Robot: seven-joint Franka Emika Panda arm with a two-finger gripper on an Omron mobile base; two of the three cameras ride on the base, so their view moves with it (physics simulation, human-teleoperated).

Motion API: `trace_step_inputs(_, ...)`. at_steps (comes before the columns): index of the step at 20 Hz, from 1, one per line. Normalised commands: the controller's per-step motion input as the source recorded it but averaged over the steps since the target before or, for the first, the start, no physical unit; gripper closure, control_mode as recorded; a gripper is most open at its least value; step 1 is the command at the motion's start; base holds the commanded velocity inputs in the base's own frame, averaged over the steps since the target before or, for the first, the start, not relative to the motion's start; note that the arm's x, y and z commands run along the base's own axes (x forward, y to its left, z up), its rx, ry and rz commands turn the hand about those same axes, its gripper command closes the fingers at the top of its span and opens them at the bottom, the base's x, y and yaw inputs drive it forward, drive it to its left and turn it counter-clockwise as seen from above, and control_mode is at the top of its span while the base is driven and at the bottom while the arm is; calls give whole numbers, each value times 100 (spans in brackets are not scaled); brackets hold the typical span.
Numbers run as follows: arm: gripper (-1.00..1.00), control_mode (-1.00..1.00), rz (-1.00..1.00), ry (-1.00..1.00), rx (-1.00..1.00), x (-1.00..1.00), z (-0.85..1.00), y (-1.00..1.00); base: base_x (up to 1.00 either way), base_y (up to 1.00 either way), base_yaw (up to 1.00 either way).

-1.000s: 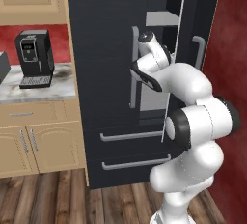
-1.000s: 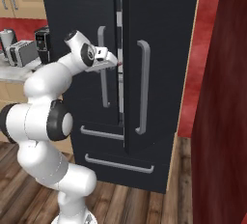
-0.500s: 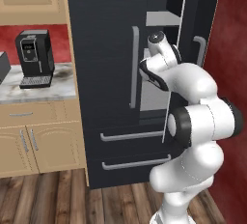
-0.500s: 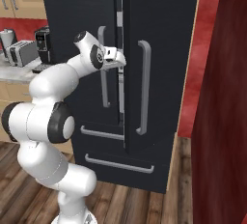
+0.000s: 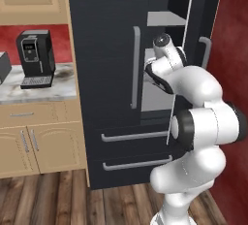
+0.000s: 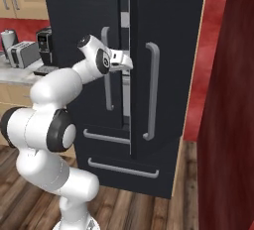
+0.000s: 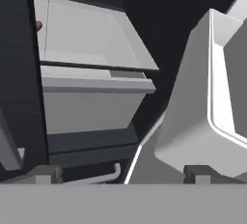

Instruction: Move the hot dog bun to the plate on the dining table and place the condiment next to that plate. Then navigate to the fridge and take the sausage and place it on the plate as well.

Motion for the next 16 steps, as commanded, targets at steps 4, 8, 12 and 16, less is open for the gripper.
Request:
trace_step_inputs(4,-100,-100,0,0,7,0,0,-96,0,0,0)
trace_step_inputs(8,-100,-100,0,0,6,0,0,-100,0,0,0)
trace_step_inputs(12,-100,-100,0,-3,5,-7,0,-100,0,0,0)
trace_step_inputs(16,-100,-100,0,-8,4,-12,-4,-100,0,0,0)
